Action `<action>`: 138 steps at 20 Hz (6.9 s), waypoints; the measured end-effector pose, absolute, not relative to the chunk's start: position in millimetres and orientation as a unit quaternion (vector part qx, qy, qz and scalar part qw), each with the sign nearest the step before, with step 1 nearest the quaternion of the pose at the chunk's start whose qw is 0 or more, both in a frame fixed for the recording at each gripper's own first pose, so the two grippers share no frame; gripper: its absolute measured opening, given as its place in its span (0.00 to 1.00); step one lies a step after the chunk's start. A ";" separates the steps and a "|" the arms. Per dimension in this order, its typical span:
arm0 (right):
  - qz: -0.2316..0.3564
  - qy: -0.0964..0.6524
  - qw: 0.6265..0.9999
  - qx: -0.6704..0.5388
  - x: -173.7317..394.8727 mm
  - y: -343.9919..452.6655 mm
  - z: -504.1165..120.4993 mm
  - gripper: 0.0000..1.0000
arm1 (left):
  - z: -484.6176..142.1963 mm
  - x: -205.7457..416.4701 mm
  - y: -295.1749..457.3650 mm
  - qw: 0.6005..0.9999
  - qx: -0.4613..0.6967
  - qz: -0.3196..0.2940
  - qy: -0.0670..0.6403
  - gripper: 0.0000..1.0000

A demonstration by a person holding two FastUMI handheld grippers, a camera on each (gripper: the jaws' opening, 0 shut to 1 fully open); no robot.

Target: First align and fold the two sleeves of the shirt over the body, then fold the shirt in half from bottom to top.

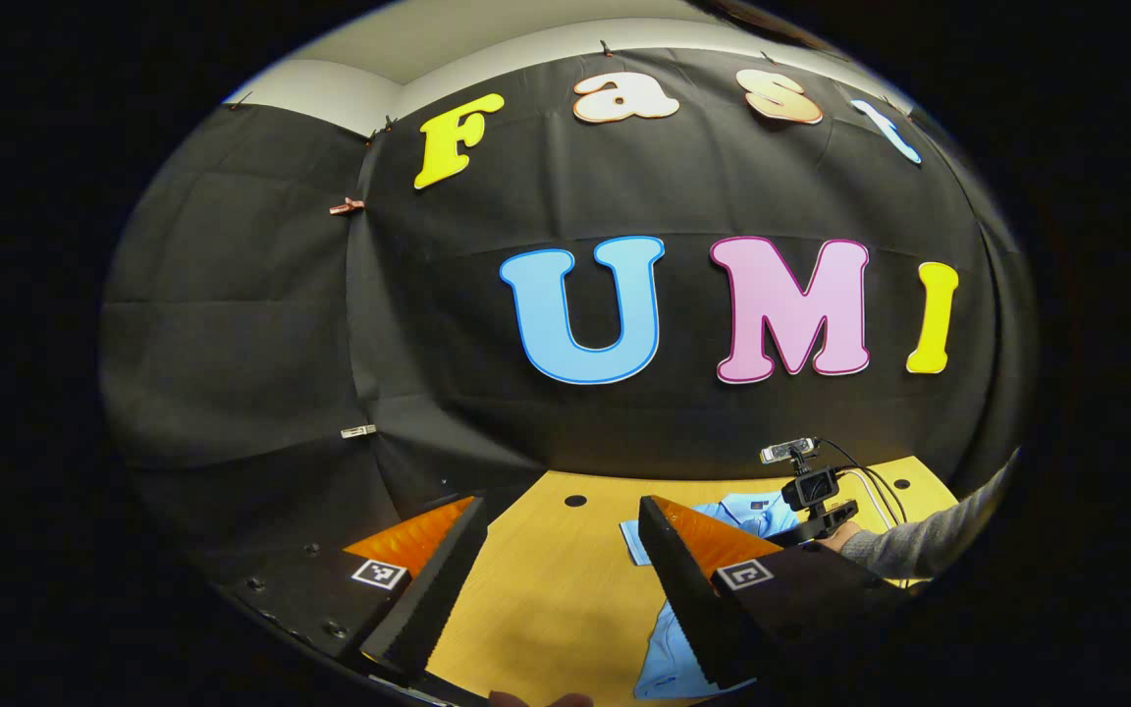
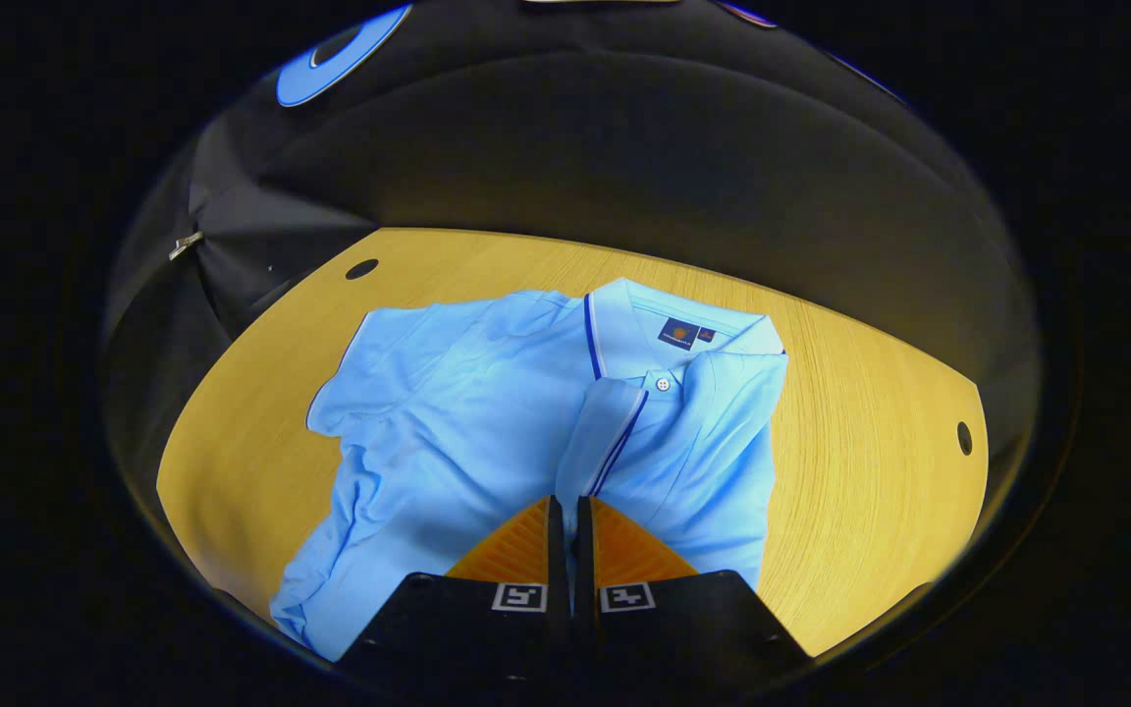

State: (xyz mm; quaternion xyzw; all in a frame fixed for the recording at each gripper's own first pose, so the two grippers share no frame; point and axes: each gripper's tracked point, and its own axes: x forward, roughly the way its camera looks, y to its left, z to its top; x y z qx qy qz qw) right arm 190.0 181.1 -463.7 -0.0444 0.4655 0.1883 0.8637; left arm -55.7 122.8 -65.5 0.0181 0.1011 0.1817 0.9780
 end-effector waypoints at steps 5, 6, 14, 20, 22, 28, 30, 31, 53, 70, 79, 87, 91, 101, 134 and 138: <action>0.184 0.471 0.861 -0.055 188.0 181.6 -472.2 0.05 | -67.8 -54.0 124.6 0.978 0.015 0.181 0.103 0.99; 0.182 0.473 0.860 -0.057 187.2 181.4 -474.2 0.05 | -68.1 -54.3 125.2 0.978 0.015 0.182 0.103 0.99; 0.160 0.476 0.863 -0.056 187.6 178.7 -477.6 0.15 | -72.1 -55.6 125.6 0.978 0.011 0.180 0.107 0.99; 0.155 0.457 0.876 -0.018 189.1 179.6 -472.3 0.53 | -89.7 -44.0 125.5 0.977 -0.004 0.170 0.128 0.99; 0.155 0.438 0.885 -0.016 191.6 177.6 -465.5 0.52 | -98.9 -35.4 125.1 0.977 -0.010 0.162 0.137 0.99; 0.170 0.347 0.922 -0.002 197.8 176.0 -411.4 0.74 | -121.0 11.7 122.7 0.981 -0.007 0.128 0.146 0.99; 0.175 0.312 0.934 0.008 193.6 173.5 -381.3 0.78 | -131.2 32.9 118.3 0.983 -0.006 0.112 0.148 0.99; 0.176 0.294 0.939 0.011 190.6 170.1 -364.4 0.82 | -137.2 44.2 116.0 0.983 -0.008 0.103 0.151 0.99; 0.097 0.155 0.982 0.055 19.4 40.2 -145.8 0.91 | -430.2 252.8 124.3 0.889 -0.034 0.080 0.450 0.99; 0.051 0.156 0.985 0.052 -9.0 -9.0 -137.3 0.91 | -464.3 270.0 111.3 0.861 -0.060 0.086 0.497 0.80; 0.046 0.162 0.984 0.055 -21.7 -21.6 -142.4 0.91 | -459.6 273.7 103.7 0.867 -0.073 0.110 0.480 0.07; 0.045 0.164 0.984 0.054 -30.0 -28.4 -146.2 0.91 | -434.7 283.8 91.8 0.888 -0.091 0.091 0.441 0.06; 0.047 0.160 0.984 0.061 -29.8 -28.5 -145.1 0.91 | -404.9 288.3 63.7 0.904 -0.086 0.048 0.416 0.06; 0.043 0.153 0.985 0.067 -38.9 -34.7 -144.1 0.91 | -360.5 266.9 -95.4 0.918 -0.027 -0.130 0.374 0.06; 0.035 0.200 0.976 0.076 -67.9 -40.1 -171.2 0.92 | -431.6 222.3 -168.9 0.898 0.126 -0.152 0.394 0.84; 0.029 0.221 0.972 0.075 -79.8 -43.0 -184.3 0.92 | -401.0 208.4 -157.1 0.916 0.127 -0.143 0.352 0.88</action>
